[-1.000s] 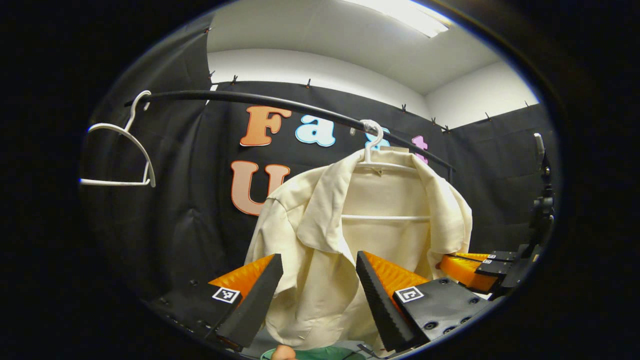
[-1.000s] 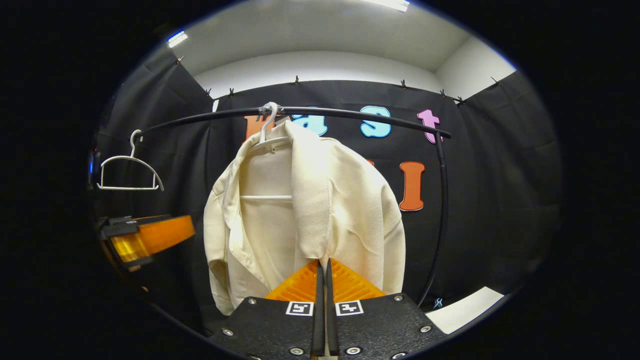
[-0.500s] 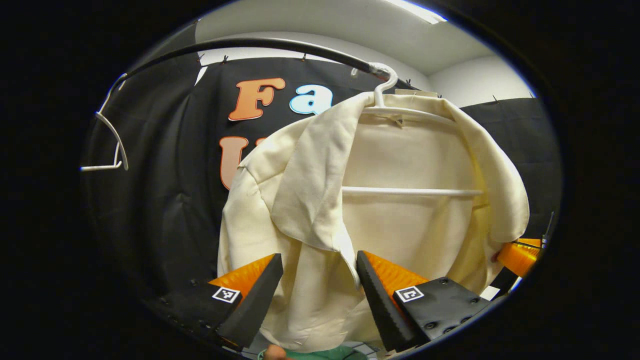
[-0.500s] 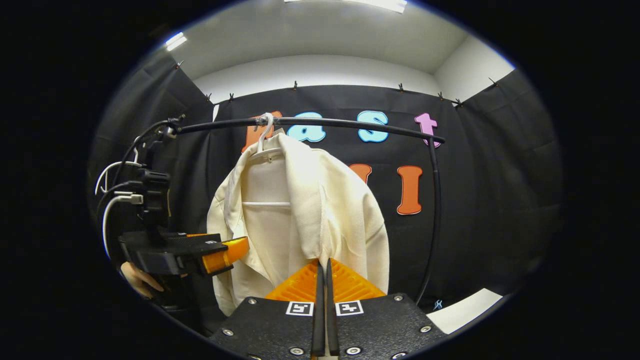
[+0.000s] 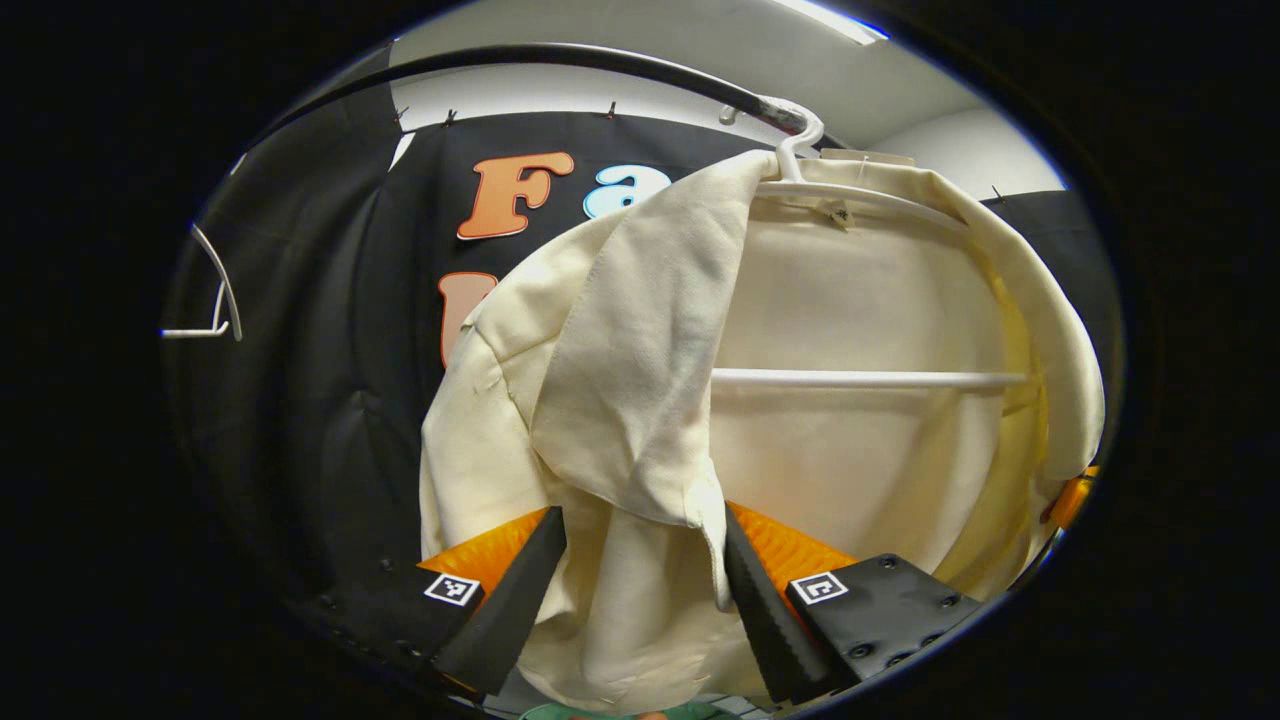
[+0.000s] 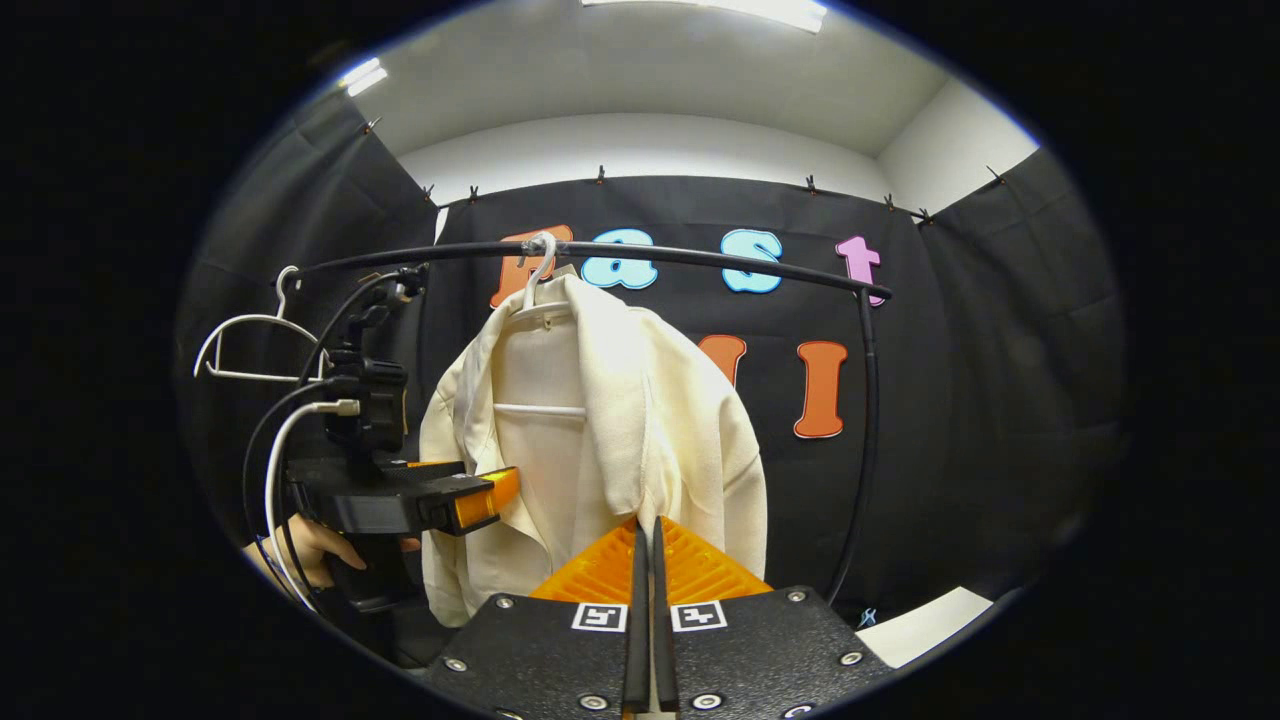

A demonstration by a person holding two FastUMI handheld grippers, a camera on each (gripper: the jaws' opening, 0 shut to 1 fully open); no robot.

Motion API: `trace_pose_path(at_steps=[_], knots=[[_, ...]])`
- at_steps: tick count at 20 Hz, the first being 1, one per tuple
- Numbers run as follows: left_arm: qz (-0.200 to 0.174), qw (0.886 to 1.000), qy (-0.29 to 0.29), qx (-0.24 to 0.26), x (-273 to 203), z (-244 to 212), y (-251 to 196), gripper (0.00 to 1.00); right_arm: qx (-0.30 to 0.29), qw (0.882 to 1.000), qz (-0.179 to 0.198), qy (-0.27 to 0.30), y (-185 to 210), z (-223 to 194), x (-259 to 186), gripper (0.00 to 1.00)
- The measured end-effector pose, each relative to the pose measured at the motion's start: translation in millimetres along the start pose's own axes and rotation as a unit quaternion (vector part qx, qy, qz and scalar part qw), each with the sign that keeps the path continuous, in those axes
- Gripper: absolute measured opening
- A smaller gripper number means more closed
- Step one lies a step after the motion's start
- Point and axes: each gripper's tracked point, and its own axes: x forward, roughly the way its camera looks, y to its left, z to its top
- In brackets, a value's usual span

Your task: Grasp the clothes on the hanger with both hands and then place them into the laundry hamper below.

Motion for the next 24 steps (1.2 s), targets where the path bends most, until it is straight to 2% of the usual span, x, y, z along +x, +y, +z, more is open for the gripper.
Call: trace_pose_path(at_steps=[3, 4, 5, 7, 8, 9, 10, 13, 14, 15, 16, 18, 19, 24], knots=[[-0.007, 1.000, -0.001, 0.007, 3, -1, 1, 0.92, 0.002, 1.000, 0.002, -0.004, -1, 2, -3, 0.01], [-0.011, 1.000, 0.000, 0.003, 4, 0, -2, 0.84, 0.004, 1.000, 0.003, -0.005, -1, 1, -3, 0.01], [-0.016, 1.000, 0.004, -0.005, 4, -3, -2, 0.82, 0.005, 1.000, 0.002, -0.005, -1, 1, -3, 0.01], [-0.052, 0.998, 0.013, -0.015, 0, -9, -17, 0.61, -0.002, 1.000, -0.002, -0.008, -2, 1, -3, 0.01], [-0.062, 0.998, 0.012, -0.004, -2, -7, -20, 0.50, -0.007, 1.000, -0.005, -0.008, -3, 0, -2, 0.01], [-0.058, 0.998, 0.009, 0.014, 0, -6, -18, 0.50, -0.008, 1.000, -0.005, -0.007, -3, -1, -1, 0.01], [-0.055, 0.998, 0.005, 0.030, -1, -6, -16, 0.39, -0.004, 1.000, -0.003, -0.005, -1, -2, 0, 0.01], [-0.058, 0.998, -0.001, 0.030, 0, -4, -19, 0.40, 0.005, 1.000, -0.001, -0.004, -1, -1, 1, 0.01], [-0.050, 0.999, 0.000, 0.021, 1, -5, -15, 0.36, 0.005, 1.000, -0.002, -0.004, -1, -1, 1, 0.01], [-0.053, 0.999, 0.003, 0.006, 0, -7, -12, 0.12, 0.004, 1.000, -0.002, -0.004, -1, -1, -1, 0.01], [-0.054, 0.998, 0.005, -0.017, 1, -5, -13, 0.08, 0.006, 1.000, -0.003, -0.004, -1, 0, -3, 0.01], [-0.052, 0.997, 0.002, -0.056, -6, -2, -7, 0.07, 0.002, 1.000, -0.010, -0.005, -8, 4, -5, 0.01], [-0.046, 0.997, -0.002, -0.060, -10, -1, 0, 0.07, 0.000, 1.000, -0.015, -0.007, -13, 6, -7, 0.01], [-0.009, 0.999, -0.027, -0.027, -31, 16, 28, 0.07, 0.021, 0.999, -0.026, -0.012, -25, 15, -10, 0.01]])
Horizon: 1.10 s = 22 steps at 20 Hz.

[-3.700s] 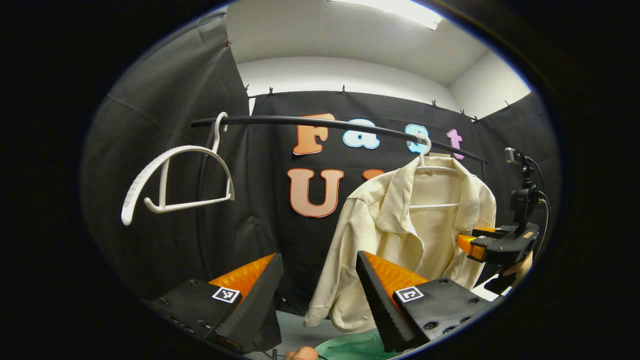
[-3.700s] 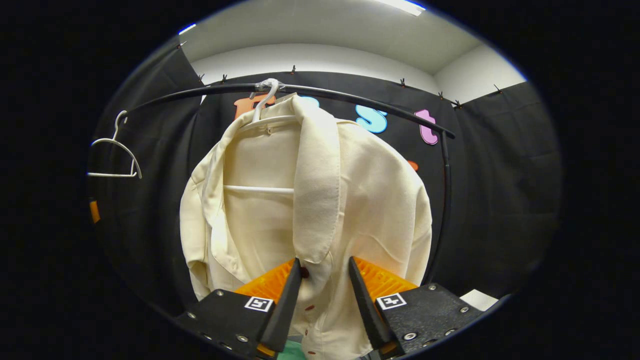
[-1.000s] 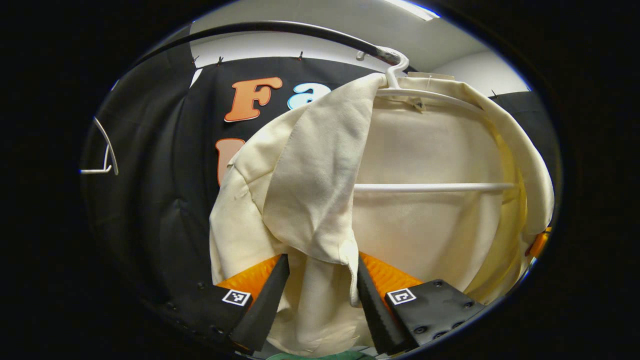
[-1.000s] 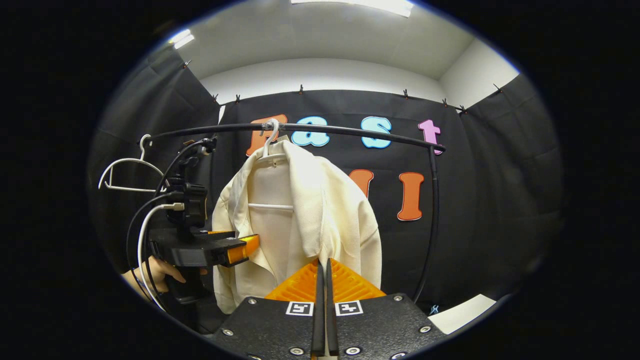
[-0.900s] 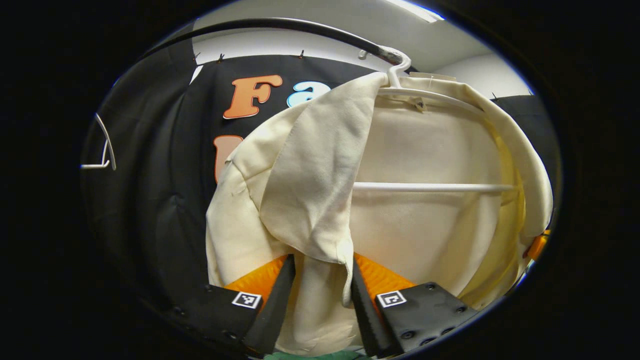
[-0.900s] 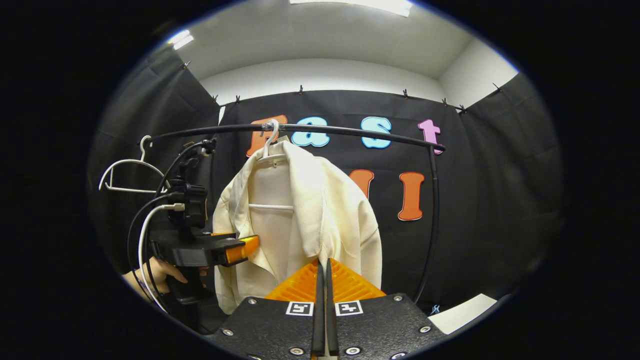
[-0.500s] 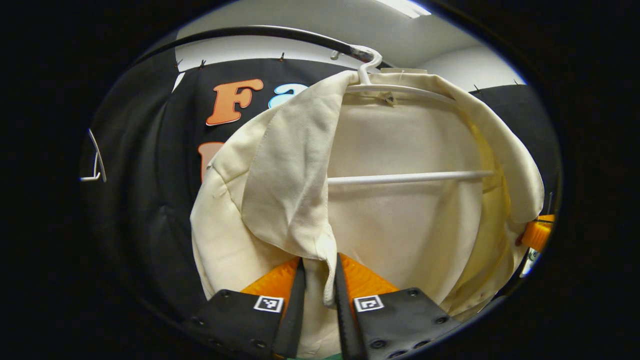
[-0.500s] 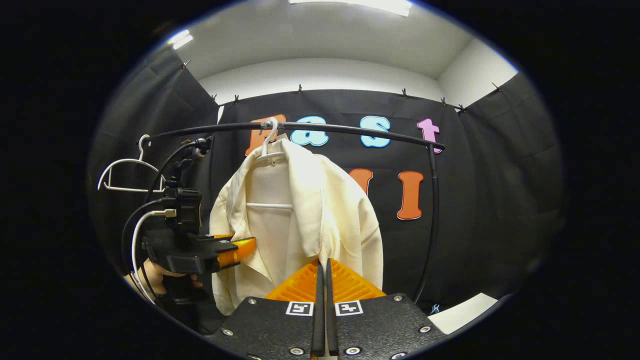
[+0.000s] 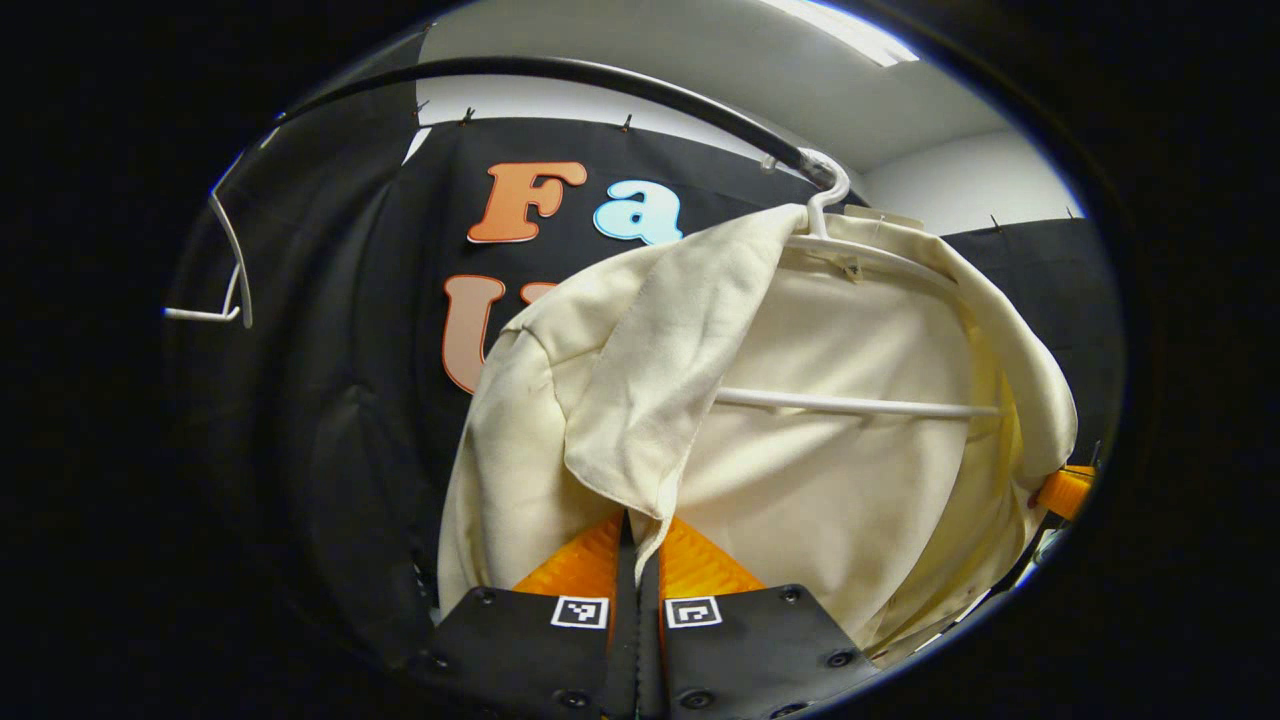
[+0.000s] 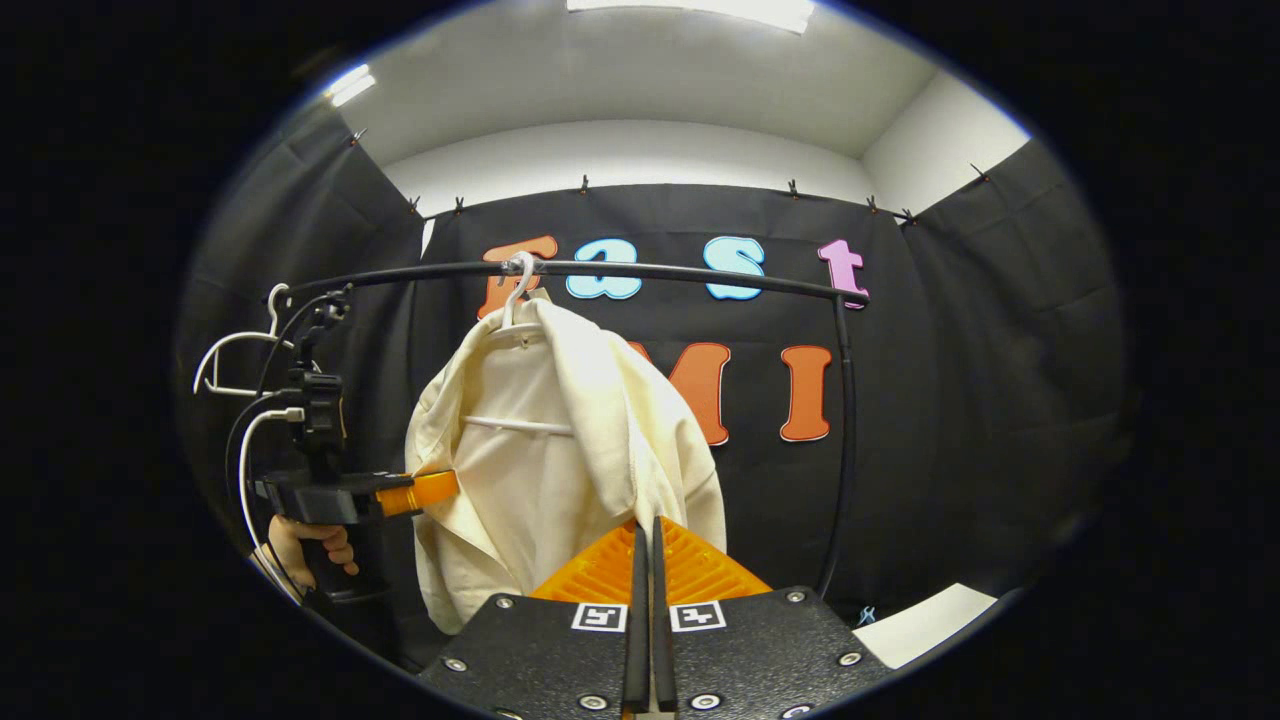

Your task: Grasp the clothes on the hanger with both hands and then place them into the laundry hamper below.

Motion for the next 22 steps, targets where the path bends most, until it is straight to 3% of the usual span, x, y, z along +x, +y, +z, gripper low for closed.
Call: trace_pose_path(at_steps=[5, 10, 11, 12, 18, 22], knots=[[0.047, 0.997, -0.050, 0.021, -23, 40, 41, 0.07, 0.002, 0.999, -0.039, -0.011, -24, 16, 1, 0.00], [0.064, 0.995, -0.074, 0.017, -42, 66, 63, 0.07, -0.024, 0.997, -0.068, -0.034, -40, 39, 4, 0.00], [0.067, 0.995, -0.077, 0.025, -43, 69, 63, 0.07, -0.028, 0.996, -0.073, -0.038, -44, 44, 3, 0.05], [0.070, 0.994, -0.080, 0.034, -45, 74, 65, 0.07, -0.032, 0.995, -0.080, -0.043, -50, 49, 4, 0.00], [0.095, 0.987, -0.110, 0.065, -55, 106, 83, 0.07, -0.087, 0.985, -0.131, -0.068, -81, 72, 18, 0.00], [0.109, 0.984, -0.118, 0.078, -59, 122, 92, 0.07, -0.102, 0.982, -0.140, -0.069, -85, 80, 29, 0.00]])
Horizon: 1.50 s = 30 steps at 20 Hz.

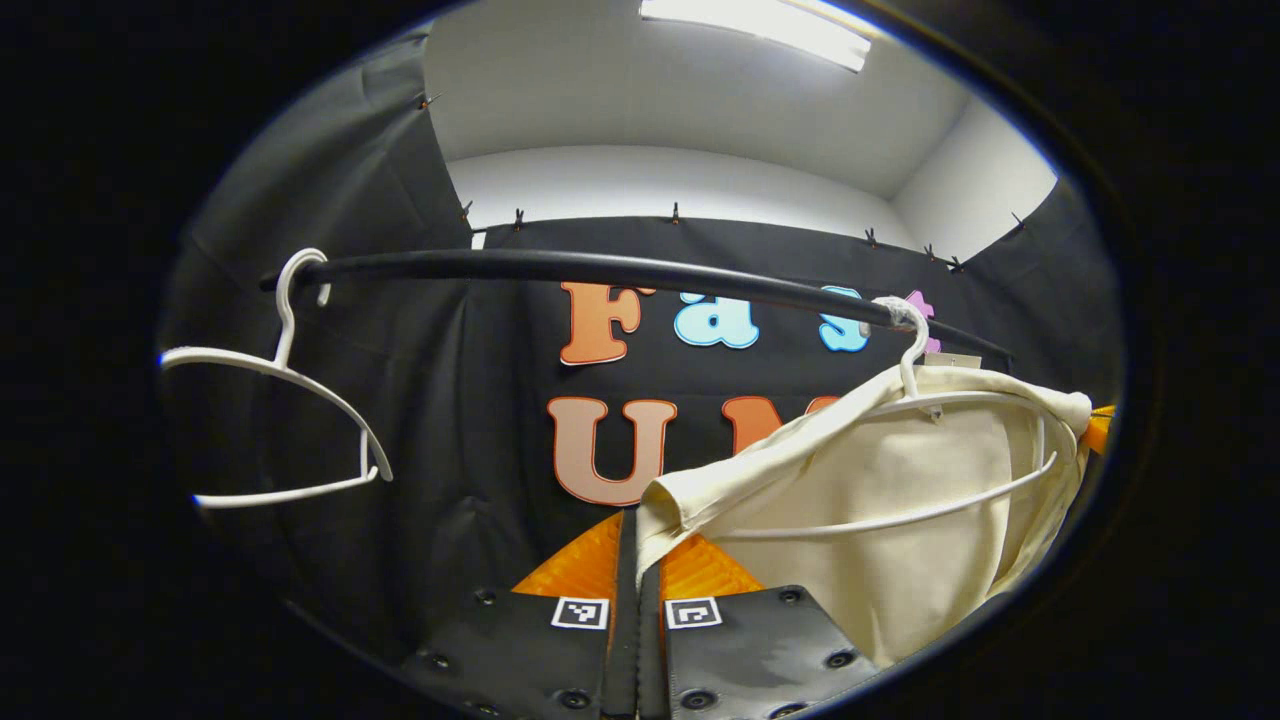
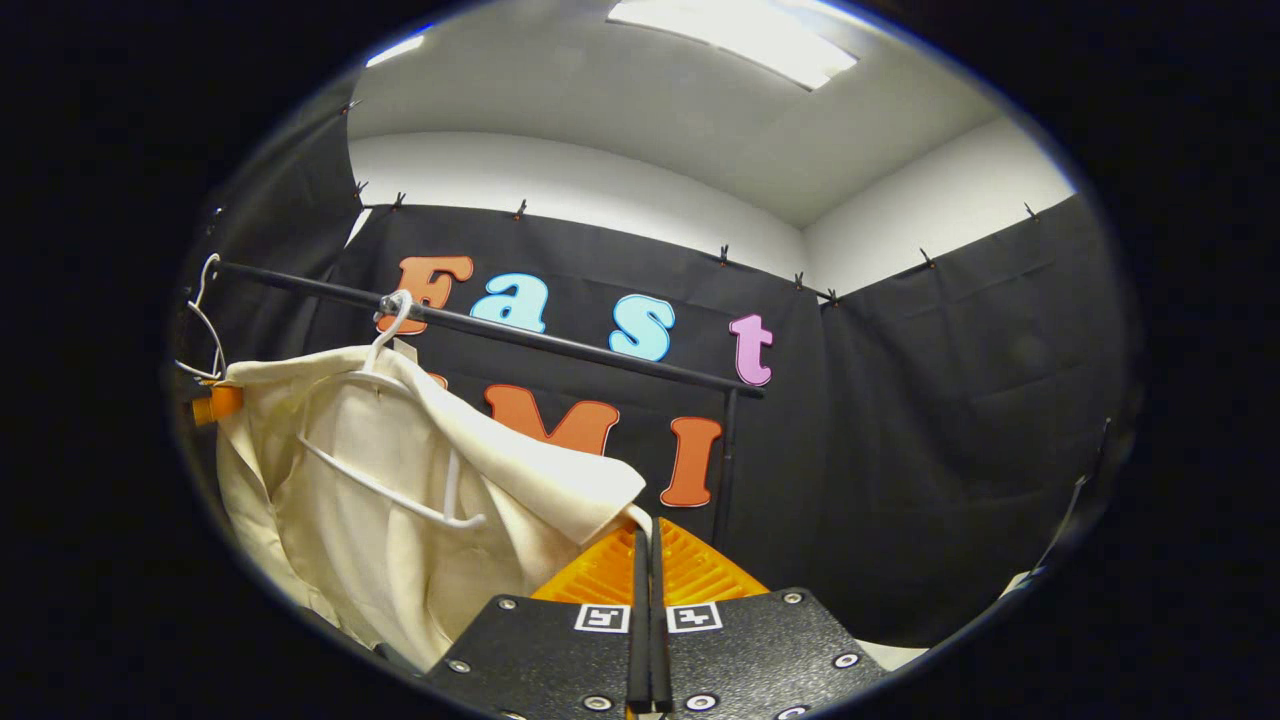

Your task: Grasp the clothes on the hanger with both hands and then place them into the laundry hamper below.

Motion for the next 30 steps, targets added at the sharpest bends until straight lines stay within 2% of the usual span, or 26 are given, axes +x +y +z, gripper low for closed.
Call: trace_pose_path(at_steps=[4, 7, 10, 13, 15, 19, 30], knots=[[0.007, 1.000, -0.012, 0.005, 8, 14, 7, 0.07, 0.001, 1.000, -0.006, 0.009, -13, -5, 17, 0.00], [0.020, 0.999, -0.020, 0.022, 10, 22, 10, 0.07, -0.040, 0.999, -0.019, -0.001, -15, -8, 29, 0.00], [0.036, 0.998, -0.027, 0.045, 17, 24, 20, 0.07, -0.022, 1.000, 0.006, 0.020, 4, -31, 39, 0.00], [0.039, 0.999, -0.010, 0.036, 18, 4, 27, 0.09, 0.005, 0.999, 0.034, 0.038, 21, -60, 39, 0.00], [0.049, 0.998, 0.000, 0.041, 21, -3, 37, 0.07, 0.016, 0.997, 0.058, 0.054, 41, -79, 36, 0.00], [0.058, 0.998, 0.021, 0.028, 23, -27, 52, 0.07, 0.037, 0.993, 0.087, 0.067, 64, -101, 24, 0.00], [0.052, 0.997, 0.039, 0.037, 12, -47, 57, 0.07, 0.032, 0.992, 0.099, 0.066, 79, -117, 4, 0.00]])
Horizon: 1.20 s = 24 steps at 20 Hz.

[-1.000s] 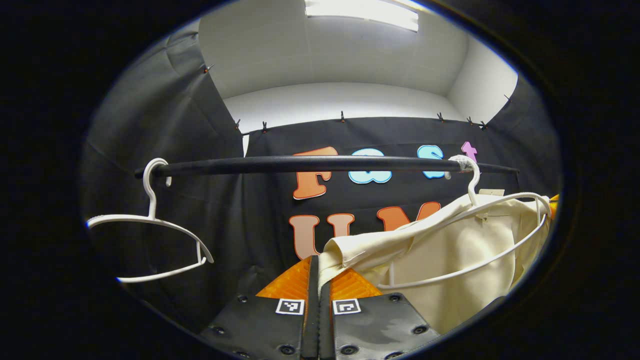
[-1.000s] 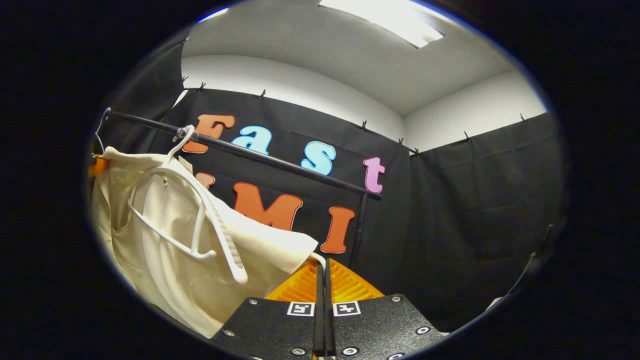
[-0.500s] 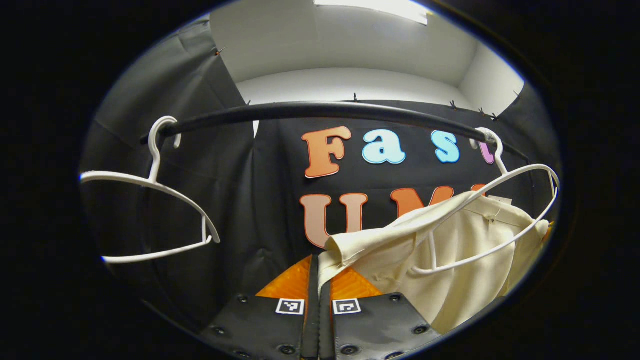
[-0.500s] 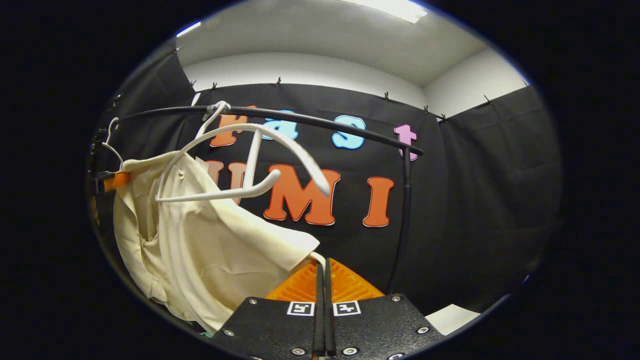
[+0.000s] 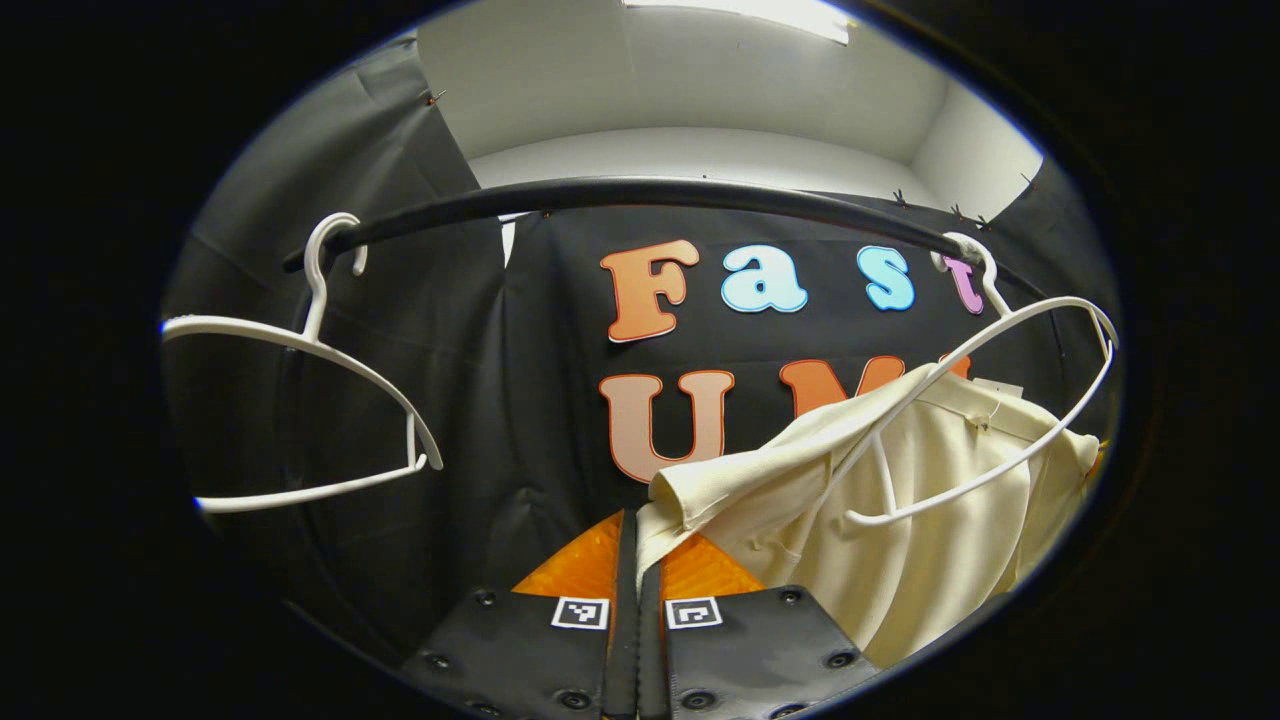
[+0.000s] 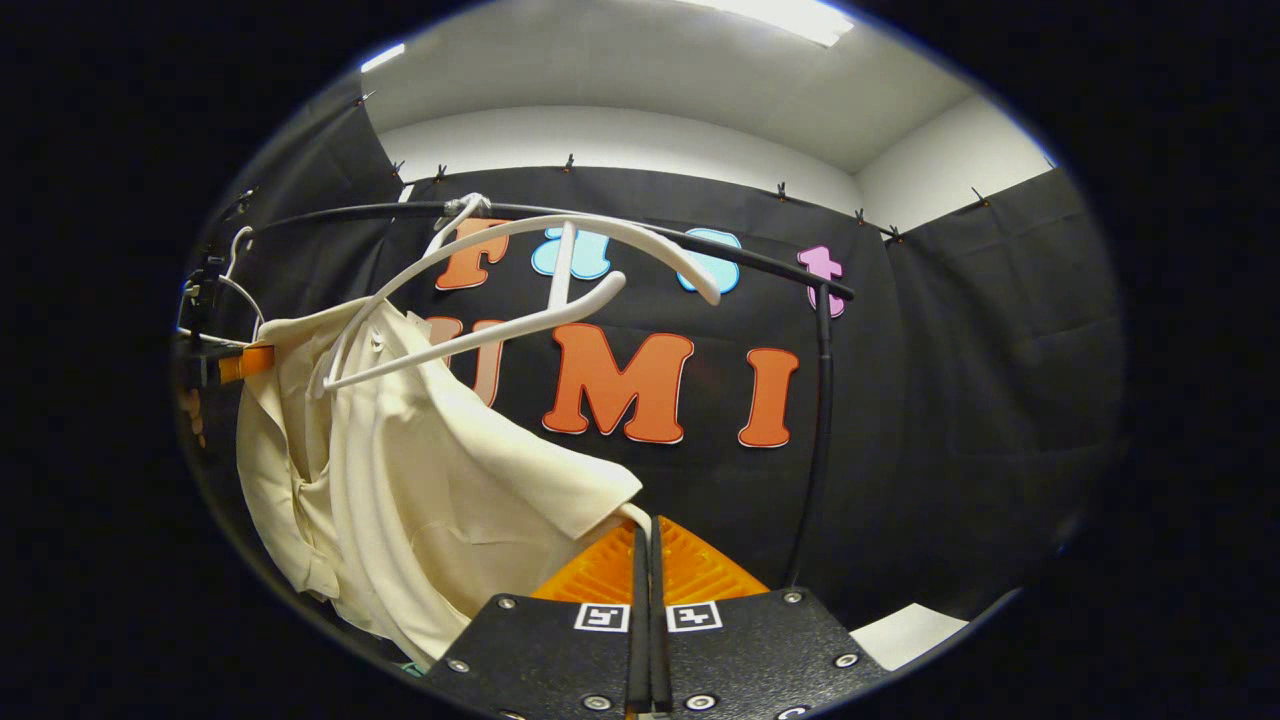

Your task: Grasp the clothes on the hanger with both hands and then place them into the laundry hamper below.

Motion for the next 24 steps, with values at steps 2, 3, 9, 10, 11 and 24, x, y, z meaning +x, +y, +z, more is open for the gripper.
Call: trace_pose_path(at_steps=[2, 3, 9, 10, 11, 24], knots=[[0.001, 1.000, 0.009, 0.000, 1, -10, 1, 0.07, -0.008, 1.000, 0.003, 0.004, 9, -8, 0, 0.00], [0.000, 1.000, 0.016, 0.000, 3, -16, 1, 0.07, -0.009, 1.000, 0.006, 0.006, 16, -13, -1, 0.00], [0.001, 0.999, 0.029, 0.022, -3, -46, -1, 0.07, -0.020, 0.999, 0.020, 0.023, 42, -37, -8, 0.00], [0.001, 0.999, 0.034, 0.020, -3, -51, 0, 0.07, -0.022, 0.999, 0.023, 0.026, 45, -40, -8, 0.00], [0.002, 0.999, 0.043, 0.011, -4, -57, 2, 0.07, -0.020, 0.999, 0.027, 0.028, 50, -43, -10, 0.00], [-0.041, 0.994, 0.100, 0.002, -39, -129, -10, 0.07, -0.010, 0.992, 0.078, 0.096, 113, -113, -24, 0.00]])
